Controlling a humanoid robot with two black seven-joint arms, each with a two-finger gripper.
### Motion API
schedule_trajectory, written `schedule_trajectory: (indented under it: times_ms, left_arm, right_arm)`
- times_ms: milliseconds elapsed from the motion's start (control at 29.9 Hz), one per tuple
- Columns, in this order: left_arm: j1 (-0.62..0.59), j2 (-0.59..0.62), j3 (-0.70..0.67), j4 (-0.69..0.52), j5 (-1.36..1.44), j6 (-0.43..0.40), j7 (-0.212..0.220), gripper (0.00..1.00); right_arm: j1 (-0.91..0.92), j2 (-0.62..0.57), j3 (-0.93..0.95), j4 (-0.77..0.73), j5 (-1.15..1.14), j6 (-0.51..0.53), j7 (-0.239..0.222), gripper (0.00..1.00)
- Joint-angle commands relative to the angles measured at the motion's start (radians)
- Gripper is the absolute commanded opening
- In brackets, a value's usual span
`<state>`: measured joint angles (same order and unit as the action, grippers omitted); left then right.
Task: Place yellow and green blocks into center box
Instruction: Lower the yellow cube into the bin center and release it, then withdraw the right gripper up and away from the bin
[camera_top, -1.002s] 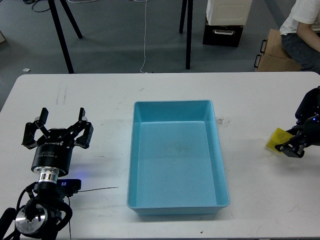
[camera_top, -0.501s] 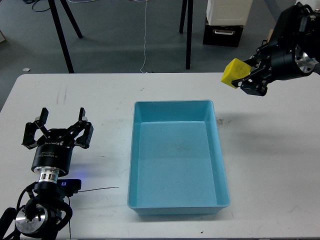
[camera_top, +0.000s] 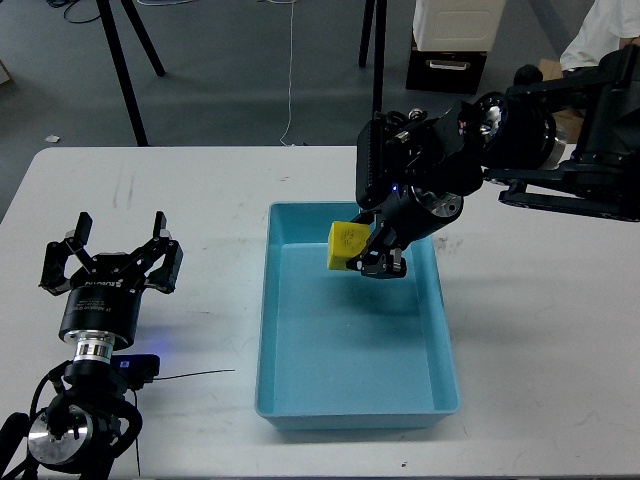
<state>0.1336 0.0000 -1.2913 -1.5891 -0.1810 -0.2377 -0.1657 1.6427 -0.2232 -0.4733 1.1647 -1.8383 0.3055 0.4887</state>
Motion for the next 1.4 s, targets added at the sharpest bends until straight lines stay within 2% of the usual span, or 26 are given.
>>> schedule_trajectory:
  times_ms: [0, 267, 401, 468, 535, 601, 668, 802, 835, 1136, 1370]
  left_arm:
    - [-0.002, 0.000, 0.000, 0.000, 0.000, 0.000, 0.000, 1.00]
    - [-0.003, 0.000, 0.000, 0.000, 0.002, 0.000, -0.002, 1.00]
    - [-0.003, 0.000, 0.000, 0.000, 0.000, 0.000, 0.000, 1.00]
    - [-0.003, 0.000, 0.000, 0.000, 0.000, 0.000, -0.002, 1.00]
    - [-0.003, 0.000, 0.000, 0.000, 0.000, 0.000, -0.002, 1.00]
    - [-0.003, 0.000, 0.000, 0.000, 0.000, 0.000, -0.002, 1.00]
    - [-0.003, 0.000, 0.000, 0.001, 0.000, 0.000, -0.002, 1.00]
    - [-0.011, 0.000, 0.000, 0.001, 0.002, 0.000, 0.000, 1.00]
    - [-0.014, 0.000, 0.000, 0.001, 0.002, 0.000, 0.000, 1.00]
    - [-0.034, 0.005, -0.003, 0.003, 0.002, 0.003, 0.002, 1.00]
    - [-0.071, 0.144, 0.001, 0.006, 0.003, -0.034, 0.006, 1.00]
  right_arm:
    - [-0.046, 0.048, -0.004, -0.036, 0.013, 0.001, 0.000, 0.01]
    - [-0.101, 0.099, -0.010, -0.057, 0.042, 0.001, 0.000, 0.04]
    - [-0.122, 0.122, -0.019, -0.085, 0.042, 0.001, 0.000, 0.14]
    - [-0.123, 0.127, -0.042, -0.088, 0.043, 0.001, 0.000, 0.24]
    - [-0.123, 0.131, -0.056, -0.092, 0.045, 0.001, 0.000, 0.42]
    - [-0.124, 0.130, -0.059, -0.094, 0.045, 0.001, 0.000, 0.50]
    - [-0.123, 0.128, -0.059, -0.094, 0.048, 0.001, 0.000, 0.62]
    - [-0.123, 0.120, -0.054, -0.108, 0.063, 0.001, 0.000, 0.93]
    - [-0.123, 0.119, -0.054, -0.117, 0.077, 0.001, 0.000, 0.95]
    - [-0.106, 0.114, -0.008, -0.152, 0.182, -0.009, 0.000, 0.97]
    - [-0.106, 0.045, 0.228, -0.160, 0.264, -0.011, 0.000, 0.97]
